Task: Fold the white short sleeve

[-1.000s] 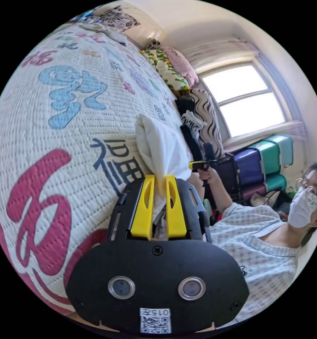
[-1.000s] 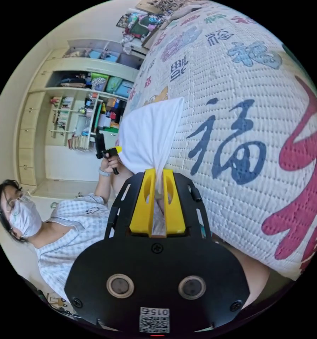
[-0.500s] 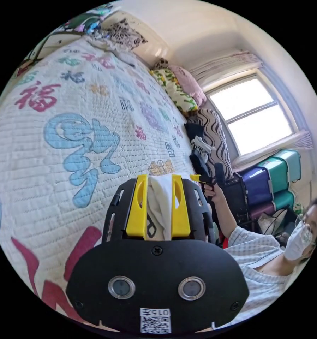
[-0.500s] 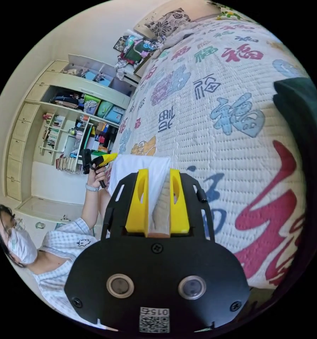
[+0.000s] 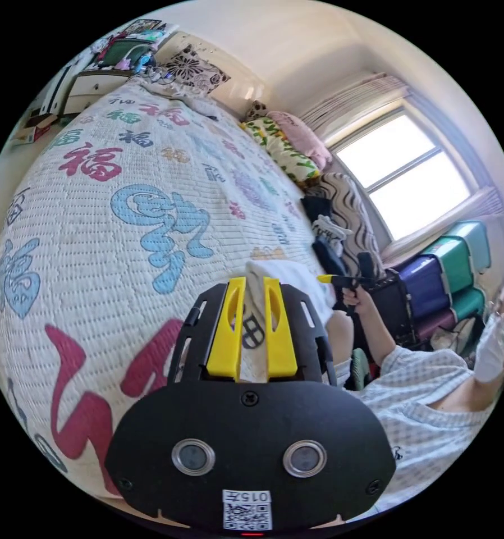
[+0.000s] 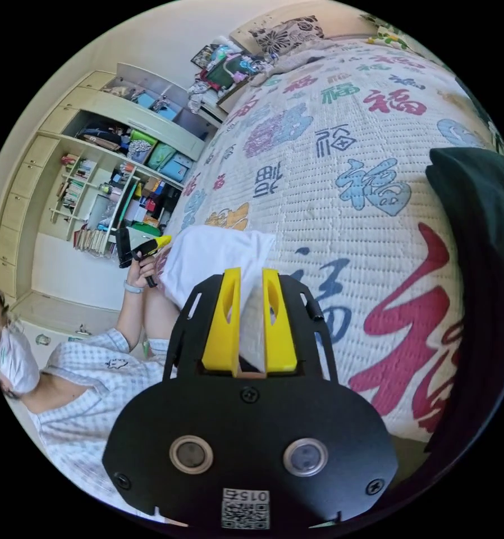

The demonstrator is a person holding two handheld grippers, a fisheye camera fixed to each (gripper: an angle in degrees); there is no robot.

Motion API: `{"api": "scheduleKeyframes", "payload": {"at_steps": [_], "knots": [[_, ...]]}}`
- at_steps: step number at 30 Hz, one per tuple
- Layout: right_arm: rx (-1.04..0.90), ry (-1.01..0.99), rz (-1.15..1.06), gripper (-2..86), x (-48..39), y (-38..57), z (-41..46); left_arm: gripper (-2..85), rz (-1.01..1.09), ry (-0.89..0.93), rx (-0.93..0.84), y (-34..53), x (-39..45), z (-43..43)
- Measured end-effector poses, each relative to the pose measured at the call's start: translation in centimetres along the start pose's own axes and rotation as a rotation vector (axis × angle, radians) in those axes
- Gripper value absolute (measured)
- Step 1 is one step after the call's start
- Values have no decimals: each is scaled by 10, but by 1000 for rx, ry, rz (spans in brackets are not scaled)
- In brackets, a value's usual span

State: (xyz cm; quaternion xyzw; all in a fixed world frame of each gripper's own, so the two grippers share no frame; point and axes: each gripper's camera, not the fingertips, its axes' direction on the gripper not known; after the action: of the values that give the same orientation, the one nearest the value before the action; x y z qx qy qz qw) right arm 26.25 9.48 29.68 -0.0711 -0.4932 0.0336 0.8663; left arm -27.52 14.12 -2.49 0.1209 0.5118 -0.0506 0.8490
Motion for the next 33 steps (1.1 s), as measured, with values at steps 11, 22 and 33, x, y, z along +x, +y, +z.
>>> {"api": "scheduleKeyframes", "payload": {"at_steps": [11,22,33], "knots": [[-107,45,-90,15,-54,52,42,17,60,-8,-95,66,66,30],[-126,96,-116,16,-74,93,74,42,125,-178,-38,132,103,37],[-65,532,-513,106,-175,135,99,85,213,-221,-73,137,143,43]]}}
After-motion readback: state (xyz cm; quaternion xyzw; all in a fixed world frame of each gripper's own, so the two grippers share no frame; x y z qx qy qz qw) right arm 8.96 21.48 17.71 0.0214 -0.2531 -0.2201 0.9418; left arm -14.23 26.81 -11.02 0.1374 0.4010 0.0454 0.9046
